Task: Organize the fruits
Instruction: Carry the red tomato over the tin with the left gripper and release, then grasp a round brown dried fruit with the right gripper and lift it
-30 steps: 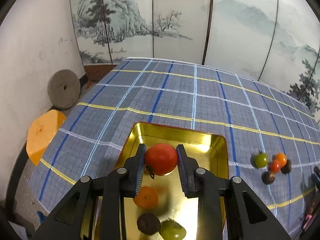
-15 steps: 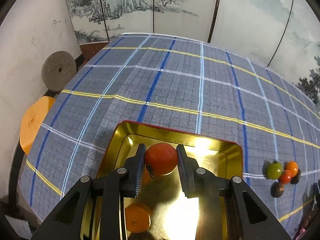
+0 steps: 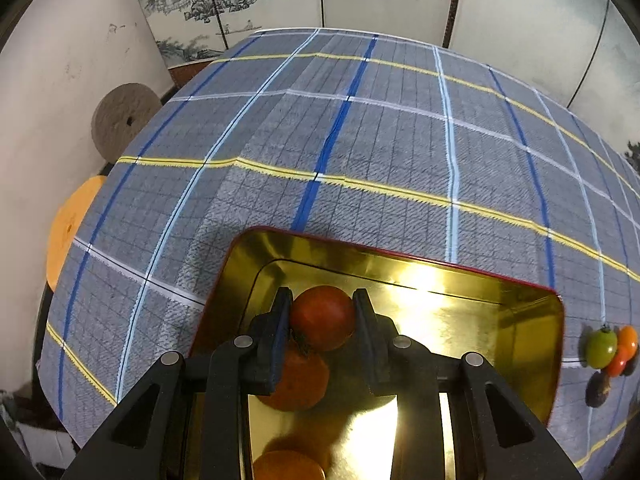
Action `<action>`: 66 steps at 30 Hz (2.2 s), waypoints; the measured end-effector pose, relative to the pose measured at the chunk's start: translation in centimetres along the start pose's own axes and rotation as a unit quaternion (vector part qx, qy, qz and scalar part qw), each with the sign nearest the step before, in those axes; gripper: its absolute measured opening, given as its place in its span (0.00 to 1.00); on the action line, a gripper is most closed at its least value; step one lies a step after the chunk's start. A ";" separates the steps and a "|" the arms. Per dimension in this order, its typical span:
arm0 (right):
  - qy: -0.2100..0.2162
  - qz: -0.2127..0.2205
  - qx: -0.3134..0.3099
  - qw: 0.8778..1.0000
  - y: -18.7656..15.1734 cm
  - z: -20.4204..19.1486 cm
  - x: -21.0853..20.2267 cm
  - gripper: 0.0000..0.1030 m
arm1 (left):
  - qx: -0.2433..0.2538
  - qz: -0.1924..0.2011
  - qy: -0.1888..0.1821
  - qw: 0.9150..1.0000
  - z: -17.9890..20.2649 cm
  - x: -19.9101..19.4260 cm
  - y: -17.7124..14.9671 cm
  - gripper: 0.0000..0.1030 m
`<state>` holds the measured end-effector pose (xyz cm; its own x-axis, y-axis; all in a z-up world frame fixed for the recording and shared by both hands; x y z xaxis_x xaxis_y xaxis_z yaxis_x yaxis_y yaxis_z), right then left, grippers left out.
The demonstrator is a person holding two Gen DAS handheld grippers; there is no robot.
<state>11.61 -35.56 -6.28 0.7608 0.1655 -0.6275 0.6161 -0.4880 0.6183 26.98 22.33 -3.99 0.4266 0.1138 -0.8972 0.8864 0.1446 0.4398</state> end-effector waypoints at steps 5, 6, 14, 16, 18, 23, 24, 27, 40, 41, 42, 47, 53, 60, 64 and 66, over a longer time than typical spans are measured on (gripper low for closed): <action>0.000 0.000 0.000 1.000 0.0 0.0 0.0 0.99 | 0.002 0.000 0.000 1.000 0.0 0.5 0.0 0.31; 0.000 0.000 0.000 1.000 0.0 0.0 0.0 0.99 | 0.004 0.000 0.001 1.000 0.1 0.5 0.0 0.31; -0.021 -0.007 -0.016 1.000 0.0 -0.6 0.4 0.99 | -0.008 0.046 -0.017 0.999 -0.4 -1.9 -0.9 0.64; -0.040 -0.014 -0.031 0.999 -0.1 -1.2 0.6 0.99 | 0.002 0.074 -0.020 0.997 -0.4 -3.7 -1.6 0.65; -0.066 -0.024 -0.056 0.996 -0.4 -2.1 0.9 0.99 | 0.013 0.123 -0.025 0.992 -0.5 -6.7 -3.0 0.65; -0.053 -0.037 -0.160 0.985 -2.0 -7.9 0.9 0.99 | 0.008 0.209 -0.082 0.974 -1.3 -13.5 -8.6 0.78; -0.050 -0.035 -0.181 0.982 -2.2 -9.1 1.0 0.99 | 0.012 0.210 -0.097 0.973 -1.1 -14.4 -10.5 0.78; -0.033 -0.043 -0.265 0.963 -3.0 -13.7 2.1 0.99 | 0.028 0.223 -0.115 0.968 -0.4 -16.1 -15.4 0.78; -0.053 -0.101 -0.334 0.935 -4.6 -18.1 8.7 0.31 | 0.053 0.148 -0.163 0.974 2.5 -14.9 -31.1 0.78; -0.055 -0.101 -0.334 0.935 -4.7 -18.1 8.6 0.30 | 0.049 0.145 -0.163 0.975 2.4 -14.9 -31.4 0.78; -0.056 -0.100 -0.332 0.936 -4.8 -18.0 8.4 0.30 | 0.045 0.143 -0.163 0.975 2.3 -14.8 -31.3 0.78; -0.070 -0.092 -0.329 0.937 -5.0 -17.3 7.3 0.29 | 0.041 0.152 -0.169 0.973 2.2 -15.2 -31.0 0.78; -0.100 -0.066 -0.325 0.938 -4.0 -16.6 5.0 0.29 | 0.062 0.151 -0.169 0.972 3.4 -15.3 -31.7 0.78; -0.130 -0.020 -0.315 0.940 -1.2 -18.4 1.9 0.29 | 0.053 0.151 -0.161 0.974 3.1 -15.5 -32.2 0.78; -0.134 -0.003 -0.309 0.941 -0.1 -19.9 0.5 0.29 | 0.043 0.152 -0.156 0.975 2.4 -15.7 -32.7 0.78; -0.134 0.006 -0.312 0.941 0.1 -20.9 -0.2 0.29 | 0.039 0.153 -0.154 0.975 2.1 -15.8 -32.9 0.78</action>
<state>15.84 -17.71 3.79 0.7405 -0.1002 -0.6645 0.6720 0.1233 0.7302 -8.57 13.71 -4.41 0.6958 -0.1626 -0.6995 0.7155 0.0731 0.6948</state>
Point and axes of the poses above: each gripper's, at about its wrist camera, not at the fingertips, and x roughly the way its jaws point, z to its right, y to its top, the point moved 2 cm from there along x, roughly the way its jaws point, and after that the axes turned 1 degree about -x, right-handed, at the moved point
